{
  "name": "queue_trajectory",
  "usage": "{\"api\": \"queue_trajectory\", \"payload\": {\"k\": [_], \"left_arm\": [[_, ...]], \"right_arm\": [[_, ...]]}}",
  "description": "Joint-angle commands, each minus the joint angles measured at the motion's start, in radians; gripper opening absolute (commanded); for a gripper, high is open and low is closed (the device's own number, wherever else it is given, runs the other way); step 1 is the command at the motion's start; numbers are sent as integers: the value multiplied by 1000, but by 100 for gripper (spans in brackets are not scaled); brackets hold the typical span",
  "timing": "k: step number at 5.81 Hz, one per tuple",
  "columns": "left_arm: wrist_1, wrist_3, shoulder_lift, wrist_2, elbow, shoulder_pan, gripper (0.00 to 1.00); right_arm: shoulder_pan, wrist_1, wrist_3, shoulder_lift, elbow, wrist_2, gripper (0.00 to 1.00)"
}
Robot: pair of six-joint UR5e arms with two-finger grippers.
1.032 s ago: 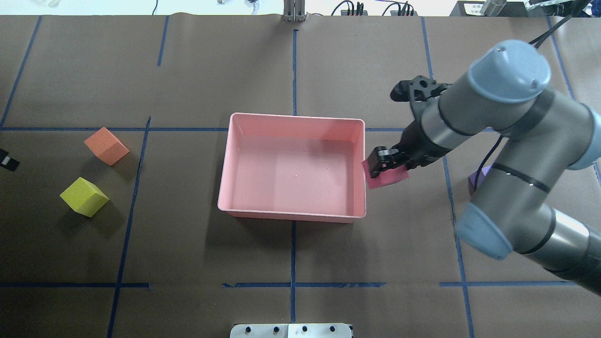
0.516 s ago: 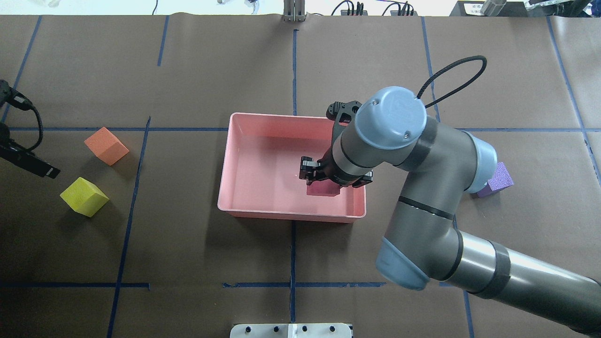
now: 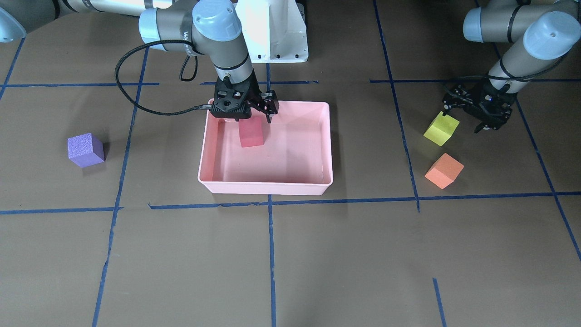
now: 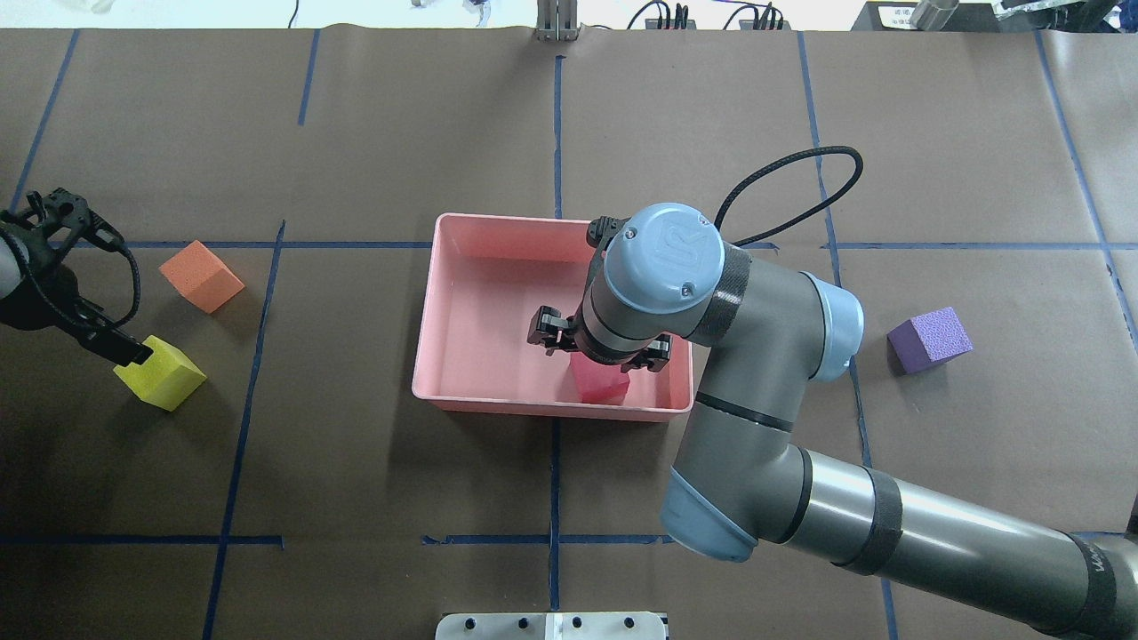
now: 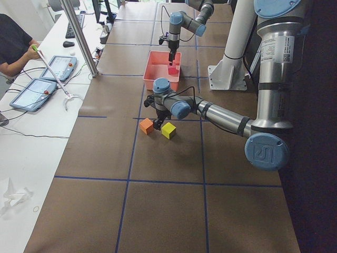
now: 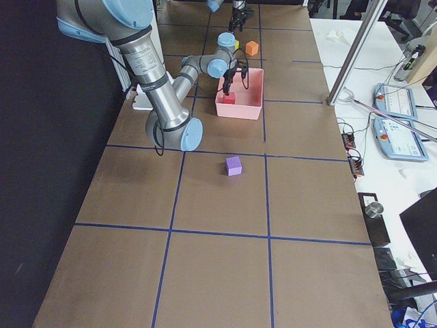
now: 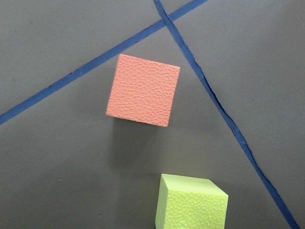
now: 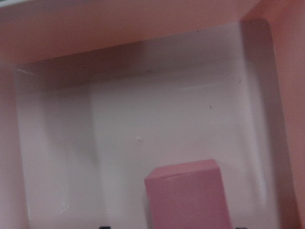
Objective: Place blocks into pink bin with both arms
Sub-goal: 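Carry red cube into bin with right gripper while left reaches yellow cube, then release red cube, withdraw right gripper while left grasps yellow cube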
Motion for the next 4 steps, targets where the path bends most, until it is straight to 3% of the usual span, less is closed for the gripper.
{"api": "queue_trajectory", "payload": {"k": [1, 4], "left_arm": [[-1, -1, -3, 21, 36, 52, 100], [-3, -4, -13, 21, 74, 95, 100]], "right_arm": [[-1, -2, -2, -1, 20, -7, 100], [4, -2, -2, -11, 43, -7, 100]]}}
